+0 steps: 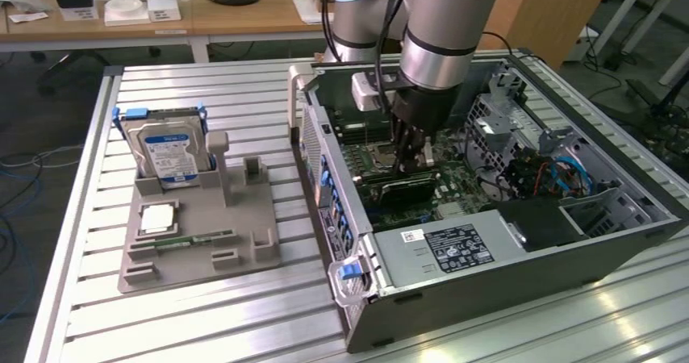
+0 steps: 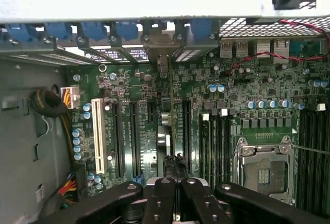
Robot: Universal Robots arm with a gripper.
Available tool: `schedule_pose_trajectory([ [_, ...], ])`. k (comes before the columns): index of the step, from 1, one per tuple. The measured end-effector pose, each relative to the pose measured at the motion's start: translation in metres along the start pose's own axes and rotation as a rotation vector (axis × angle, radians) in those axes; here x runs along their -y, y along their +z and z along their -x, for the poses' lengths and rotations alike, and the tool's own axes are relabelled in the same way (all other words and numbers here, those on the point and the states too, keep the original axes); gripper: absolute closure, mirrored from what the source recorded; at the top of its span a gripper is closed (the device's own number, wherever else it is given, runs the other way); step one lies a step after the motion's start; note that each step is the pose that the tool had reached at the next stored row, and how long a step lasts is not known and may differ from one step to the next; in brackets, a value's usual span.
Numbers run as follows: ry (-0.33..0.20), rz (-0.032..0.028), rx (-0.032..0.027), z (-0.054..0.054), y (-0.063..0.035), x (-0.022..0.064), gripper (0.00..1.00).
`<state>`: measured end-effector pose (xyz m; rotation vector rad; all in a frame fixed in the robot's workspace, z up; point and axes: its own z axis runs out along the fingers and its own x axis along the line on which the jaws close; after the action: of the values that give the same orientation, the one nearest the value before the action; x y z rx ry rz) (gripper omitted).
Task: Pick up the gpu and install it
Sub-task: 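Press down on the gpu until it lock into place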
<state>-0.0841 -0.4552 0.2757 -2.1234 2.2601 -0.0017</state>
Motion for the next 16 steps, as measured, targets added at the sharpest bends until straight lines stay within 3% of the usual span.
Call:
schedule_pose_trajectory([
  [6, 0.0, 0.0001, 0.0008, 0.0011, 0.0077, -0.0002, 0.89],
  [16, 0.0, 0.0001, 0.0014, 0.0013, 0.0103, -0.0003, 0.89],
])
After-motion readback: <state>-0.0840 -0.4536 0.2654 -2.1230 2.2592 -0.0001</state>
